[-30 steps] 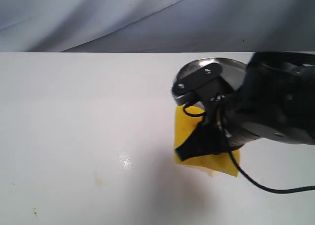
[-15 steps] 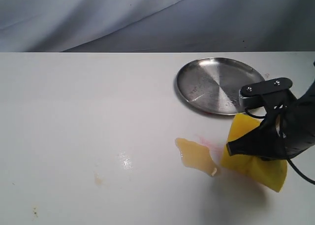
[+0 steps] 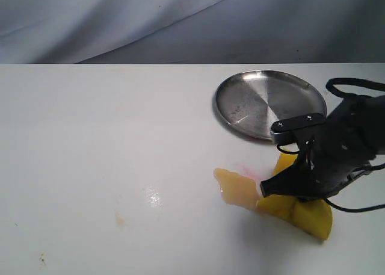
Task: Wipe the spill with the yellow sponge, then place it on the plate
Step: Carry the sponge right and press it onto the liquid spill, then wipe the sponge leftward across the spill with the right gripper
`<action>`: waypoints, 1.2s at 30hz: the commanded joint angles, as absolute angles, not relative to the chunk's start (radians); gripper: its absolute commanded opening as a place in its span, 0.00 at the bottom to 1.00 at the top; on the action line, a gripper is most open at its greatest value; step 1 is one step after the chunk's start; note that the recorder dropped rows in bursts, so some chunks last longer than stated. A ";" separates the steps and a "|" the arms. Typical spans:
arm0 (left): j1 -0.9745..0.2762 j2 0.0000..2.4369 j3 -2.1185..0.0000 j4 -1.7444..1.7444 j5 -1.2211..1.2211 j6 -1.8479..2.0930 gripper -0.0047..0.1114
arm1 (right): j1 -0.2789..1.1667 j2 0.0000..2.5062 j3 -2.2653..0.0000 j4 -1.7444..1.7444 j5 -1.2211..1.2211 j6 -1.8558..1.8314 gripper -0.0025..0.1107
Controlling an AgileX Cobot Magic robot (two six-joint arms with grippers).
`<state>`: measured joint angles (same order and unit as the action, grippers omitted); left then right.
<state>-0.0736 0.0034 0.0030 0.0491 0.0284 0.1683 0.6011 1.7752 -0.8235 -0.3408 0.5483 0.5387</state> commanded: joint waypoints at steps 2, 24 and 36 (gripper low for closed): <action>-0.069 0.000 0.000 0.042 0.023 0.159 0.04 | 0.606 1.919 -0.990 -0.111 0.548 0.325 0.02; -0.069 0.000 0.000 0.042 0.023 0.159 0.04 | 0.875 2.241 -1.595 0.028 0.885 0.158 0.02; -0.069 0.000 0.000 0.042 0.023 0.159 0.04 | 0.809 2.073 -1.206 -0.170 0.941 0.213 0.02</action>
